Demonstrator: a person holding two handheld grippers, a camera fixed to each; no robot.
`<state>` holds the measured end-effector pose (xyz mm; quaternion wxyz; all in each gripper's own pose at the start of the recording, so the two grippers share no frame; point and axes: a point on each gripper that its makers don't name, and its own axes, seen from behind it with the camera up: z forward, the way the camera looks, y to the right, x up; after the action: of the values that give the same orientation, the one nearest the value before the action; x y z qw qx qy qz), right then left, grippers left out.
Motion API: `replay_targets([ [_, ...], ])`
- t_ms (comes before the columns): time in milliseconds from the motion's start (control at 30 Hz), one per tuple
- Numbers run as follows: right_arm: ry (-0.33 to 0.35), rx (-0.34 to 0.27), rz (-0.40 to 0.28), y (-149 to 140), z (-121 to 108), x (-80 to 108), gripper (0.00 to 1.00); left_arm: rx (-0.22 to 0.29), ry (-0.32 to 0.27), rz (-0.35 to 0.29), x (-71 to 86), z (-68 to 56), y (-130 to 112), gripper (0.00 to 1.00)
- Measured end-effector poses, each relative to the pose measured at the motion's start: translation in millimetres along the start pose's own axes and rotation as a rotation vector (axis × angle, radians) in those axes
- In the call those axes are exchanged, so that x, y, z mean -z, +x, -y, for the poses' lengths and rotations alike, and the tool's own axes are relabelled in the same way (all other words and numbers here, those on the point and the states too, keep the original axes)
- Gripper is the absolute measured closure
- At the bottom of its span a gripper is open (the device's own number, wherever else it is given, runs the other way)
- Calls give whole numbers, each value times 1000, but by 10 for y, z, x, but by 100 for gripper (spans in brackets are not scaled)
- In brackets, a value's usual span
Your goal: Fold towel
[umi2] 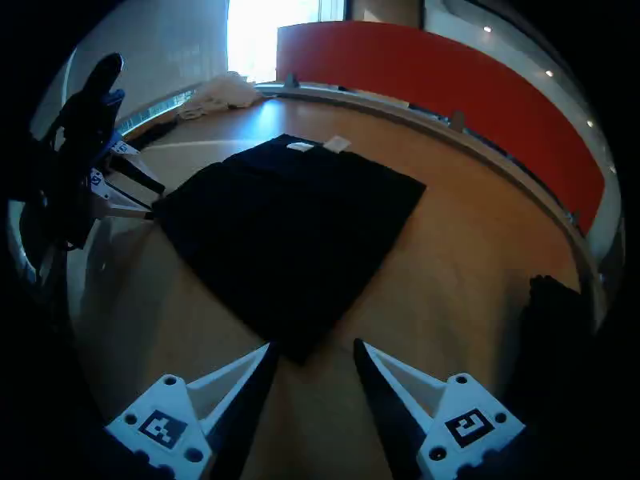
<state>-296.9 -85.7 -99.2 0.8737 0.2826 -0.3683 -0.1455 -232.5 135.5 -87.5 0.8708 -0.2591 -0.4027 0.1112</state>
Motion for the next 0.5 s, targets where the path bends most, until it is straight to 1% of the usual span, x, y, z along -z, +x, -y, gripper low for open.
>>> replay_targets([
  [233,11,-1,1,10,54,-19,44,-7,10,7,-1,-5,-5,32],
  [300,19,-7,3,11,76,-19,49,-5,11,9,-1,-4,-7,35],
  [433,30,-23,6,11,106,-21,60,-3,15,13,-3,8,-11,46],
  [500,31,-28,7,15,108,-22,66,-5,14,15,-3,4,-13,48],
])
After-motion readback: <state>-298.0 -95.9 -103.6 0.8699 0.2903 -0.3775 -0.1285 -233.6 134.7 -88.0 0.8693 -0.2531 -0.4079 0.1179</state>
